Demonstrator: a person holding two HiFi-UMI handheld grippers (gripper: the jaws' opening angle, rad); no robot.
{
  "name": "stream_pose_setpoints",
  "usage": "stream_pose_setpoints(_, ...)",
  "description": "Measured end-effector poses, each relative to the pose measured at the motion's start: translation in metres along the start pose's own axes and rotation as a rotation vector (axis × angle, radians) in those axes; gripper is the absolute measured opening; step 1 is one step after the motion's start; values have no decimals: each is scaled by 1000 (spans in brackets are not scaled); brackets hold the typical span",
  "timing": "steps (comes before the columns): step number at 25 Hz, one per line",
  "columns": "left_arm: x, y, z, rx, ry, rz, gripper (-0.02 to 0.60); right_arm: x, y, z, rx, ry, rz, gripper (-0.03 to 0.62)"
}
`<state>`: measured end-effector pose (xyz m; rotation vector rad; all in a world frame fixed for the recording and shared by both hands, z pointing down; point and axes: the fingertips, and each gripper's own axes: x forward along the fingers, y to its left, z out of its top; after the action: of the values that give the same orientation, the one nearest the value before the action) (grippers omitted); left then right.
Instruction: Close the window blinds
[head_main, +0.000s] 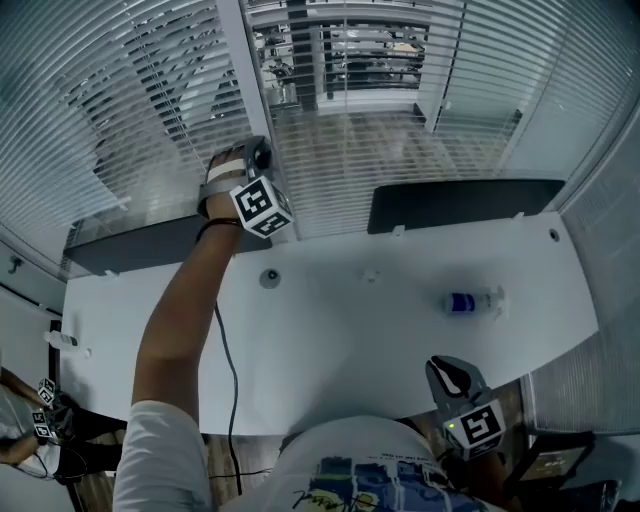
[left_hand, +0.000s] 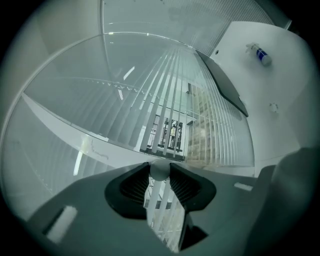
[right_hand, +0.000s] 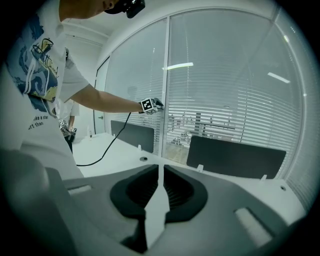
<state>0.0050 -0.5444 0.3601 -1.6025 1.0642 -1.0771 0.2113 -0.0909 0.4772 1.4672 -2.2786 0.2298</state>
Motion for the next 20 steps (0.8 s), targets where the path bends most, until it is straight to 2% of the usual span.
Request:
stream_pose_setpoints(4, -4, 7, 0, -113, -11, 9, 123, 1, 3, 7, 10, -12, 9, 21)
stream_pose_setpoints(7, -6, 11, -2, -229, -9, 20, 123, 2, 3, 1, 18, 5, 18, 21)
stream_pose_setpoints(10, -7, 15, -3, -378, -13, 24, 124, 2, 0, 4, 14, 9, 13, 21)
stream_pose_setpoints(14, -11, 19, -5, -636, -19, 18, 126, 1, 0, 3, 16, 1, 6, 21)
stream_pose_setpoints(20, -16, 27, -13, -1110, -39, 4, 126, 4, 1, 12, 18, -2, 12, 21)
